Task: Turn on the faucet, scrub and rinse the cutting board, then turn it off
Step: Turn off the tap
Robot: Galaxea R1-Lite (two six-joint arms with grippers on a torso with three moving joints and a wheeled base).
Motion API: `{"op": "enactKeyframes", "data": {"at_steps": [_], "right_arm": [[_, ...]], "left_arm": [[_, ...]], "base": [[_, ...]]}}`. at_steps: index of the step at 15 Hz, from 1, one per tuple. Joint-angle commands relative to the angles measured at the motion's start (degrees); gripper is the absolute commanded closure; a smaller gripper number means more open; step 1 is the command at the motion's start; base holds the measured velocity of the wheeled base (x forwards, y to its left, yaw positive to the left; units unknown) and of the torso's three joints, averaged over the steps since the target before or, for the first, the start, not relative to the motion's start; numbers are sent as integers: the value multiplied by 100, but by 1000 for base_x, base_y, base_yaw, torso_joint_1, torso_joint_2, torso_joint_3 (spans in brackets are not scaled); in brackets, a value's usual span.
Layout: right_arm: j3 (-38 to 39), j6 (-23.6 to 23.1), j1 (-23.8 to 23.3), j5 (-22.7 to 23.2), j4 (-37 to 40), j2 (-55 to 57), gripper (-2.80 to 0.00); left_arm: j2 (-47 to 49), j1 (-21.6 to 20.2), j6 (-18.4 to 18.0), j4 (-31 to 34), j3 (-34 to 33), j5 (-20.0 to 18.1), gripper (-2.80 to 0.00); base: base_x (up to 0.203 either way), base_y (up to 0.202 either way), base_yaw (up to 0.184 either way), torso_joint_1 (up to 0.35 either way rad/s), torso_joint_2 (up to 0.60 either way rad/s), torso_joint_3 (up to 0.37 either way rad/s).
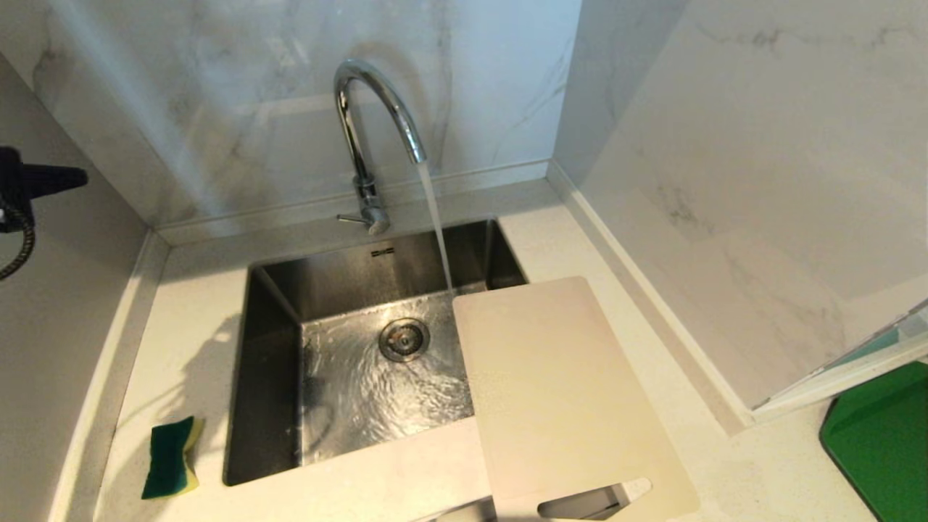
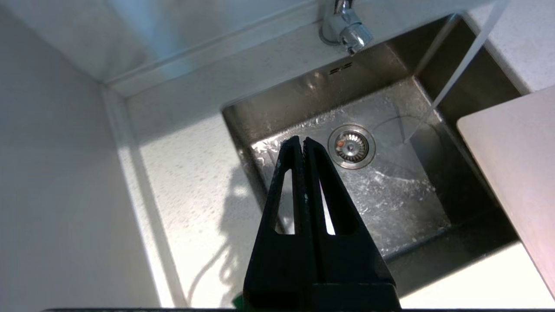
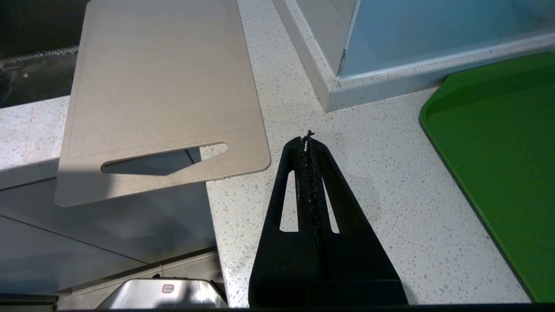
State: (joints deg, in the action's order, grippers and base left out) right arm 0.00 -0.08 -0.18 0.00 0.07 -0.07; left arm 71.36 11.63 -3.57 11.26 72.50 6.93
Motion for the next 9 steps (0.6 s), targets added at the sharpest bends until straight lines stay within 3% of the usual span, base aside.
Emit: {"op": "enactKeyframes", "data": {"at_steps": [1,5,9], "right_arm": [[9,-1,1,4,1,-1,0],[9,-1,1,0,1,-1,0],[9,-1,-3,9,1,-1,0]], "left_arm": [[724,270,25,-17,306,138,0],[1463,710,146,-59,656,387,0],[2287,877,231,-279,1082,435,0]], "base": [[0,0,0,0,0,0],[0,0,0,0,0,0],[0,0,0,0,0,0]]}}
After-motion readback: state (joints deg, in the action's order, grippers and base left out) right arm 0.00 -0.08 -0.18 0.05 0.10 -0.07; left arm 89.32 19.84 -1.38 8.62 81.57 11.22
